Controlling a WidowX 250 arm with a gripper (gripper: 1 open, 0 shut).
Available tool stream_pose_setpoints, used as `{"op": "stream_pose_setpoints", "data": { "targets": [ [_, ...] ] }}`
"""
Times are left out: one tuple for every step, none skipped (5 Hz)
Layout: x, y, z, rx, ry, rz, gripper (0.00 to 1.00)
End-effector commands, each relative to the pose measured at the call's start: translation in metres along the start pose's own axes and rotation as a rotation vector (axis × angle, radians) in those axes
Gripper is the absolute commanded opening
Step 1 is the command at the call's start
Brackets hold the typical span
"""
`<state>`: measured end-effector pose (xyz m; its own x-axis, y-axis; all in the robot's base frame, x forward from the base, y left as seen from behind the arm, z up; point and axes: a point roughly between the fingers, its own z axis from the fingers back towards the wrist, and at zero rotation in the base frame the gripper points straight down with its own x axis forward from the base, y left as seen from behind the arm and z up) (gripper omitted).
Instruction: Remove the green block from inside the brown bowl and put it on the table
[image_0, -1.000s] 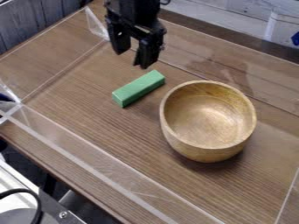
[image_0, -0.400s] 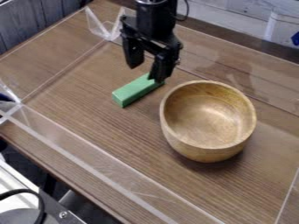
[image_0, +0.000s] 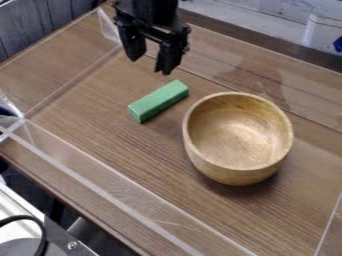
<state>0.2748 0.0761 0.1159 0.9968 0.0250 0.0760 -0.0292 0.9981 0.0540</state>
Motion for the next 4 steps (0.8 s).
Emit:
{"op": "stream_pose_setpoints", "data": {
  "targets": [
    [0.018,-0.008,0.016,0.031,-0.061,0.001,1.00],
    [0.014,-0.003,0.010,0.040,-0.040,0.020,1.00],
    [0.010,0.002,0.004,0.048,-0.019,0.039,1.00],
    [0.015,0.005,-0.002,0.029,0.004,0.002,1.00]
  ]
}}
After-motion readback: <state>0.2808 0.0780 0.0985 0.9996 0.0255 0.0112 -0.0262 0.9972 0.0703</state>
